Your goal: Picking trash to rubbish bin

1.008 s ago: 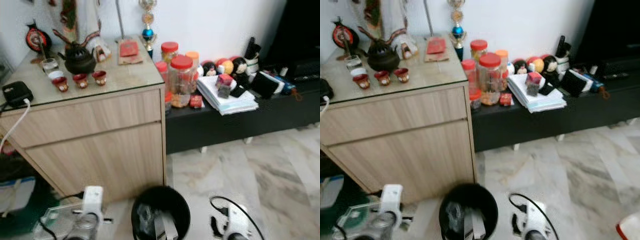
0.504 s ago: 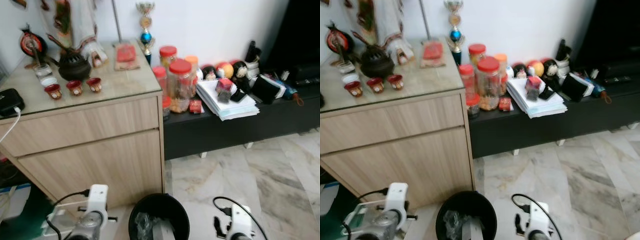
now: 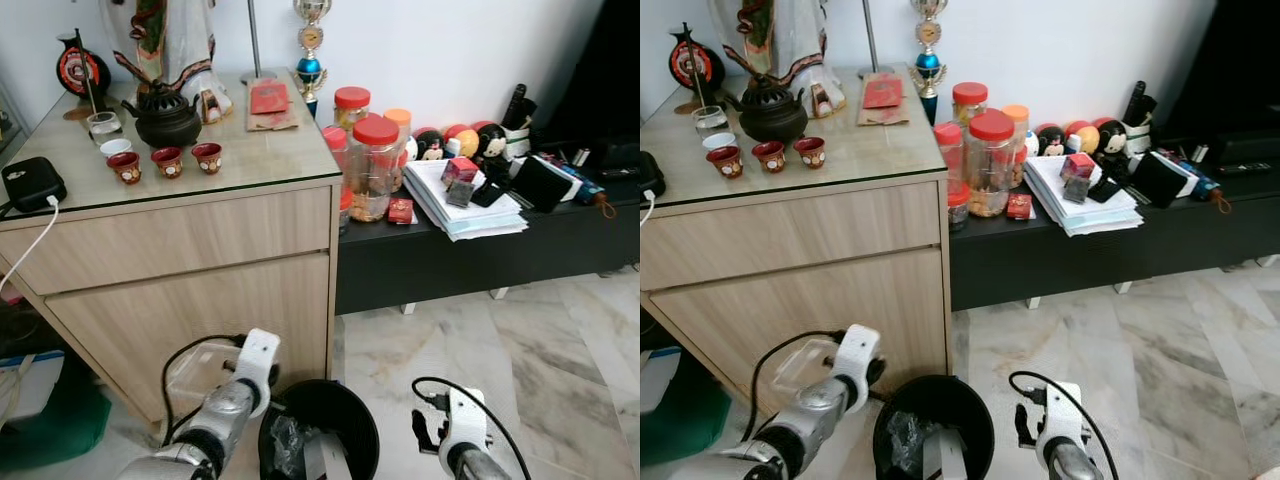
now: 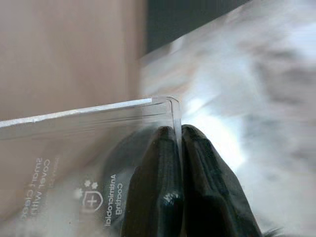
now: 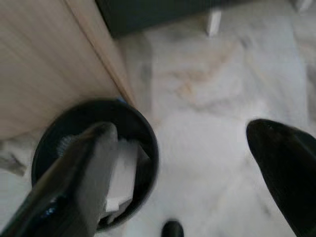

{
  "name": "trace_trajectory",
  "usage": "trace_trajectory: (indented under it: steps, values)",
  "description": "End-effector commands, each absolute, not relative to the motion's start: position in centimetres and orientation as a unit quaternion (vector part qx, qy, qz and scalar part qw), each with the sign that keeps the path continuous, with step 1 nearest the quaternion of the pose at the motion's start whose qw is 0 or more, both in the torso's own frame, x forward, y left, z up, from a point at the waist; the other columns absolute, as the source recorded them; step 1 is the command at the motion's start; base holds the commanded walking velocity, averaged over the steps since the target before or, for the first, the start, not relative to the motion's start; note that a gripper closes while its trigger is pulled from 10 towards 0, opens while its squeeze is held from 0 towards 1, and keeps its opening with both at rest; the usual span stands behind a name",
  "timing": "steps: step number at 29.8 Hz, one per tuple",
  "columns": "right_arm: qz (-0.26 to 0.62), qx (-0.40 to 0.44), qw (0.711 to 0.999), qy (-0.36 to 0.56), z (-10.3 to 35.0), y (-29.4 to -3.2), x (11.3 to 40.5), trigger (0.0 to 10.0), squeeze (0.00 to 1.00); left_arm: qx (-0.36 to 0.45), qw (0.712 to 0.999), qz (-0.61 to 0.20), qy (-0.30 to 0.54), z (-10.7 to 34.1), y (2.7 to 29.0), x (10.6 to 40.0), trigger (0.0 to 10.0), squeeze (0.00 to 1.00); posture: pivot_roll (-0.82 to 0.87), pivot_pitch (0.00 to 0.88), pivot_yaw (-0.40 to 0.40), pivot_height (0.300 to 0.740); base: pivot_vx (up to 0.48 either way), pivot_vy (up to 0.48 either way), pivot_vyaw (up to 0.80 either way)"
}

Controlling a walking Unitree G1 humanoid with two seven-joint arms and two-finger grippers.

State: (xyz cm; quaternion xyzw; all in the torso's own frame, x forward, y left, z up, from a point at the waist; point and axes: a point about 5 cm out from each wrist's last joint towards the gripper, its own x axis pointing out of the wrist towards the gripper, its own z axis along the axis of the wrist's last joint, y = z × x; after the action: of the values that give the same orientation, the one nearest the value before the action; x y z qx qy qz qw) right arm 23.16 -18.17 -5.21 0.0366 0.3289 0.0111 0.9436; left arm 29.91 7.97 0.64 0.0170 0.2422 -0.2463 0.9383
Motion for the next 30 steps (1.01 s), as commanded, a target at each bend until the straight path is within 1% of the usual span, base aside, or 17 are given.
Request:
trace_trajectory:
  steps: [1,2,3,7,12,16,19,22,30]
  values:
    - [0.052,0.024,0.962,0.268,-3.1,-17.5,25.7,10.0,0.00,-0.029,0.941,-0.271,0.201,2.4,6.3,30.9,10.0,0.00,-0.11,0.037,-0.035,0.740,0.000,0.000,0.00]
    - [0.062,0.023,0.967,0.245,-2.3,-17.3,26.5,10.0,0.00,-0.056,0.939,-0.277,0.194,2.9,5.8,31.1,10.0,0.00,-0.11,0.037,-0.035,0.740,0.000,0.000,0.00]
    - [0.062,0.023,0.967,0.245,-2.3,-17.3,26.5,10.0,0.00,-0.056,0.939,-0.277,0.194,2.9,5.8,31.1,10.0,0.00,-0.11,0.037,-0.035,0.740,0.000,0.000,0.00]
    - [0.094,0.023,0.978,0.182,-0.1,-16.8,28.4,10.0,0.00,-0.132,0.931,-0.280,0.192,3.5,4.9,31.4,10.0,0.00,-0.13,0.071,-0.054,0.740,0.000,0.000,0.00]
    - [0.115,0.016,0.982,0.152,1.0,-16.2,29.3,10.0,0.00,-0.184,0.922,-0.279,0.197,3.4,4.5,31.1,10.0,0.00,-0.13,0.091,-0.065,0.740,0.000,0.000,0.00]
    - [0.131,0.011,0.983,0.127,2.0,-16.0,29.9,10.0,0.00,-0.257,0.893,-0.307,0.204,3.1,3.9,30.5,10.0,0.00,-0.15,0.117,-0.082,0.740,0.000,0.000,0.00]
    - [0.141,0.008,0.984,0.104,2.9,-16.0,30.4,10.0,0.00,-0.313,0.875,-0.314,0.195,3.3,3.6,30.3,10.0,0.00,-0.15,0.131,-0.095,0.740,0.000,0.000,0.00]
    - [0.147,0.006,0.984,0.098,3.1,-16.1,30.5,10.0,0.00,-0.331,0.868,-0.315,0.193,3.3,3.4,30.2,10.0,0.00,-0.15,0.136,-0.102,0.740,0.000,0.000,0.00]
    - [0.157,0.000,0.983,0.092,3.3,-15.9,30.4,10.0,0.00,-0.346,0.851,-0.342,0.199,3.1,3.1,29.7,10.0,0.00,-0.16,0.146,-0.112,0.740,0.000,0.000,0.00]
